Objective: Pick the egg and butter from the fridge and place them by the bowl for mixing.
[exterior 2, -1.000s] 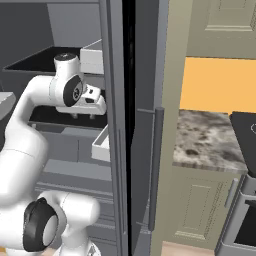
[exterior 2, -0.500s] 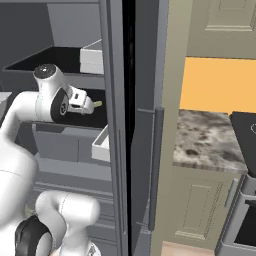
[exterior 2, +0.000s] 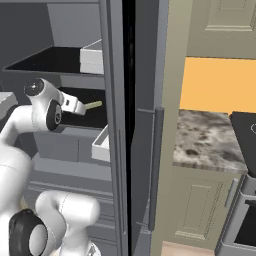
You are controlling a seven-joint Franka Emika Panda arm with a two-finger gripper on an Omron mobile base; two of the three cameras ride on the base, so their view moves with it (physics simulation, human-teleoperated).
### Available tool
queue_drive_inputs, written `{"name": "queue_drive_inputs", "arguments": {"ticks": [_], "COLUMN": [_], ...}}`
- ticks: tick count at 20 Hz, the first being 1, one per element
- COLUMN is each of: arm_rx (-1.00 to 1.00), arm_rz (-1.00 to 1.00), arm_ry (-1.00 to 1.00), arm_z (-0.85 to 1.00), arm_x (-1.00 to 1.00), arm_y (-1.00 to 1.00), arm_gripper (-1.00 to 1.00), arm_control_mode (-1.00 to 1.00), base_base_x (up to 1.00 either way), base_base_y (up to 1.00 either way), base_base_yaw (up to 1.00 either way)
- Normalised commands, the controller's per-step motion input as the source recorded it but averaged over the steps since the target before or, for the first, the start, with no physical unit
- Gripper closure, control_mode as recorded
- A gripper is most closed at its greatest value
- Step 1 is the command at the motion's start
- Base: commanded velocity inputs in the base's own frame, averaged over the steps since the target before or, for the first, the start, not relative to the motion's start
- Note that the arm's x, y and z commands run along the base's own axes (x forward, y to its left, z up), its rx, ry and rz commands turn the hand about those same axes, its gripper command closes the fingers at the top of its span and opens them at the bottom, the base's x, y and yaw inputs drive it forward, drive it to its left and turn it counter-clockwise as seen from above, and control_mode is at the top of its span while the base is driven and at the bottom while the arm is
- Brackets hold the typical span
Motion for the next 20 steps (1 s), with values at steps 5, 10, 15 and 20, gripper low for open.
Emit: {"name": "queue_drive_inputs", "arguments": {"ticks": [5,10,15,20], "arm_rx": [0.00,0.00,0.00,0.00], "arm_rz": [-0.15,-0.05,-0.01,0.00], "arm_ry": [0.03,0.07,0.12,0.06], "arm_z": [0.00,0.00,-0.12,-0.27], "arm_x": [0.70,0.66,0.59,0.48], "arm_y": [0.11,0.10,0.01,0.00], "arm_gripper": [-1.00,-1.00,-1.00,-1.00], "arm_control_mode": [-1.00,-1.00,-1.00,-1.00], "base_base_x": [0.00,0.00,0.00,0.00], "base_base_y": [0.00,0.00,0.00,0.00], "base_base_yaw": [0.00,0.00,0.00,0.00]}}
